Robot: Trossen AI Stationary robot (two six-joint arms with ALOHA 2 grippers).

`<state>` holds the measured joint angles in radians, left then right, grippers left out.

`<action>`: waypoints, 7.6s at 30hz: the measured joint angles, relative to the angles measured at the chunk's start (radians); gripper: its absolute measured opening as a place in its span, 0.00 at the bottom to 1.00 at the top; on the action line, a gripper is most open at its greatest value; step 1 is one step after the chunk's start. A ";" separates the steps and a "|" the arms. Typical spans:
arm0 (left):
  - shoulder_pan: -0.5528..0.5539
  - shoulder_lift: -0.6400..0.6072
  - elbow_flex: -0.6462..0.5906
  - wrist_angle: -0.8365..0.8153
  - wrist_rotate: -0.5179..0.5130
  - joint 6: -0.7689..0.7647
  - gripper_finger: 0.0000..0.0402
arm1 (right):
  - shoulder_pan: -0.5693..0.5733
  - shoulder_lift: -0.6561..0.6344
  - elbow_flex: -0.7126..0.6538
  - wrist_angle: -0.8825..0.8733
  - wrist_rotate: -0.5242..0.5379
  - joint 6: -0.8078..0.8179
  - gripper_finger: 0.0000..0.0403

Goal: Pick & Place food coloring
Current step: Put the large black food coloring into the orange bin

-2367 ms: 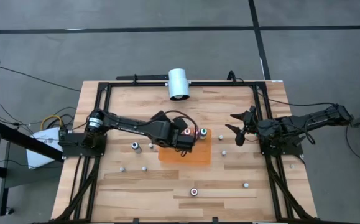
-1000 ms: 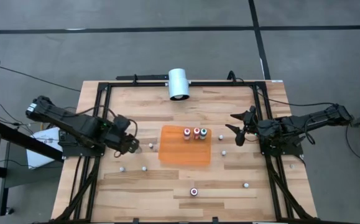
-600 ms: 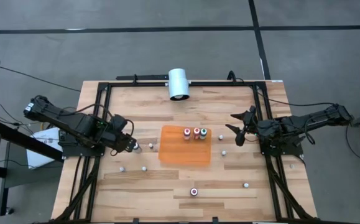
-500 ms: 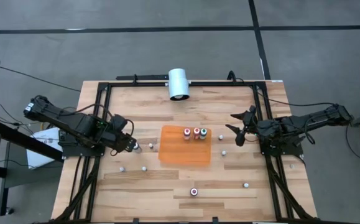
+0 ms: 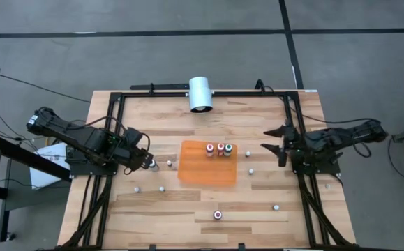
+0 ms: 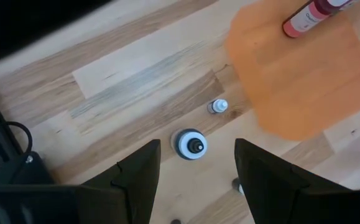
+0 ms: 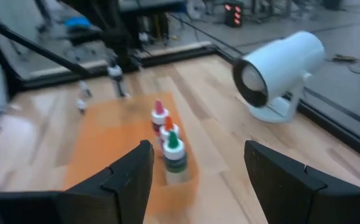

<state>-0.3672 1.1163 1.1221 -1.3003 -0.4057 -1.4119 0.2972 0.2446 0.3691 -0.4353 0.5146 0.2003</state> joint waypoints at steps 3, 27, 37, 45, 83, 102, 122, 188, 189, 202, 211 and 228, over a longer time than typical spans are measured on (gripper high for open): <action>0.000 0.000 0.000 0.000 -0.003 -0.016 0.49 | 0.029 -0.063 0.000 -0.017 -0.030 -0.014 0.59; 0.001 0.144 0.000 0.010 0.016 -0.142 0.49 | 0.109 -0.169 -0.130 0.039 -0.043 0.124 0.59; 0.004 0.192 0.000 0.005 0.043 -0.154 0.49 | 0.109 -0.169 -0.130 0.040 -0.043 0.123 0.59; 0.005 0.195 0.000 0.007 0.019 -0.156 0.49 | 0.109 -0.169 -0.131 0.040 -0.043 0.122 0.59; 0.009 0.195 -0.152 0.158 0.135 -0.258 0.76 | 0.109 -0.169 -0.131 0.042 -0.042 0.124 0.59; 0.069 0.224 -0.163 0.201 0.076 -0.170 0.76 | 0.108 -0.169 -0.131 0.054 -0.043 0.124 0.59; 0.074 0.342 -0.163 0.220 0.111 -0.141 0.76 | 0.108 -0.169 -0.130 0.056 -0.043 0.124 0.59; 0.074 0.341 -0.162 0.219 0.072 -0.122 0.28 | 0.108 -0.169 -0.130 0.055 -0.042 0.125 0.59; 0.074 0.341 -0.162 0.219 0.072 -0.118 0.28 | 0.108 -0.169 -0.130 0.055 -0.042 0.125 0.59; 0.074 0.341 -0.162 0.219 0.069 -0.112 0.30 | 0.108 -0.169 -0.130 0.055 -0.042 0.125 0.59; 0.075 0.341 -0.093 0.159 0.017 -0.046 0.31 | 0.108 -0.169 -0.130 0.055 -0.042 0.134 0.59; 0.075 0.341 0.166 0.222 -0.070 0.422 0.31 | 0.108 -0.169 -0.130 0.055 -0.042 0.134 0.59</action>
<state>-0.2924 1.4574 1.2883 -1.0778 -0.4762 -0.9896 0.4056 0.0754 0.2386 -0.3801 0.4728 0.3347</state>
